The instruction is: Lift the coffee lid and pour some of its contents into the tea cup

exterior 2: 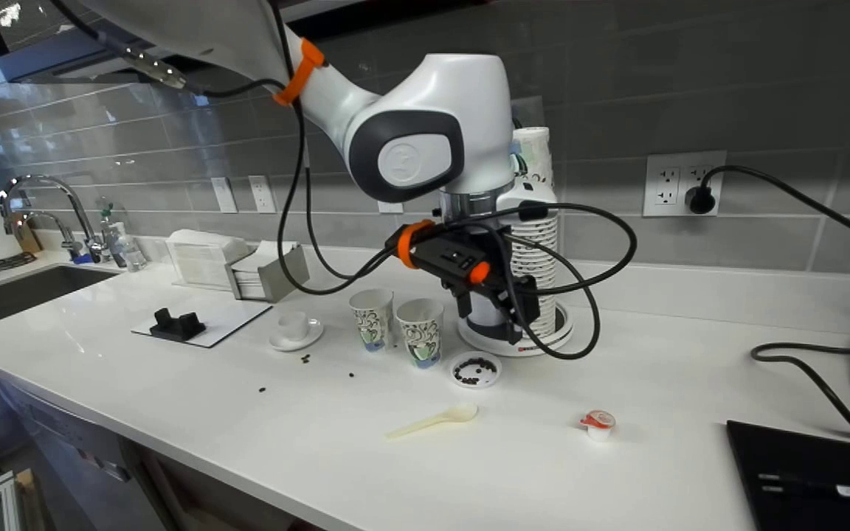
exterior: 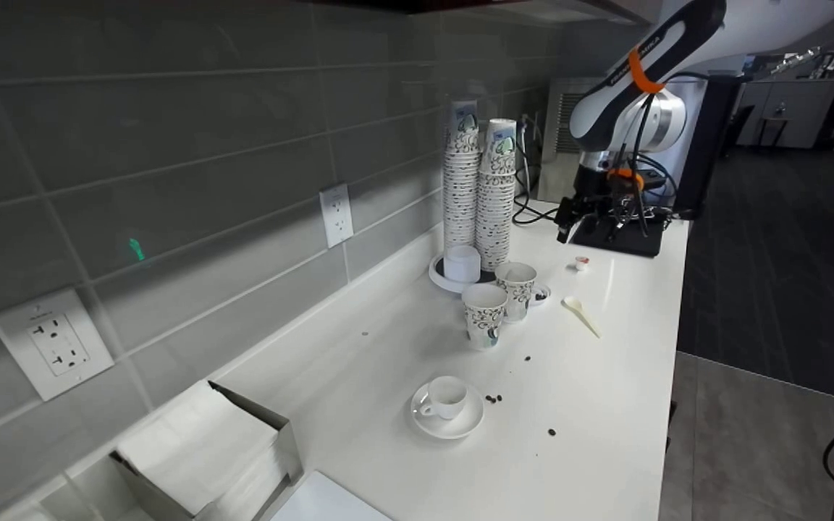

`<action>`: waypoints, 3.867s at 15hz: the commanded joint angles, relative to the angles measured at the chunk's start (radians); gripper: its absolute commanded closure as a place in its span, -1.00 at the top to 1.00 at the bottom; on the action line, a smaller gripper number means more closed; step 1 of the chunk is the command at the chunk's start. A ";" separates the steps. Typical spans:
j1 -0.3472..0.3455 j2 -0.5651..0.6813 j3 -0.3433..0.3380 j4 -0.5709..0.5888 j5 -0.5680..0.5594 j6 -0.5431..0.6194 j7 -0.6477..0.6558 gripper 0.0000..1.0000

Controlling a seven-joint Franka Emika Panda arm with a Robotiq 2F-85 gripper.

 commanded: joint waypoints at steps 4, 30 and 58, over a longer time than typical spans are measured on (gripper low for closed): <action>-0.031 -0.003 0.032 0.007 -0.020 0.000 0.013 1.00; -0.249 0.385 0.309 0.276 0.049 0.093 -0.125 -1.00; -0.260 0.383 0.334 0.293 0.054 0.032 -0.165 -0.66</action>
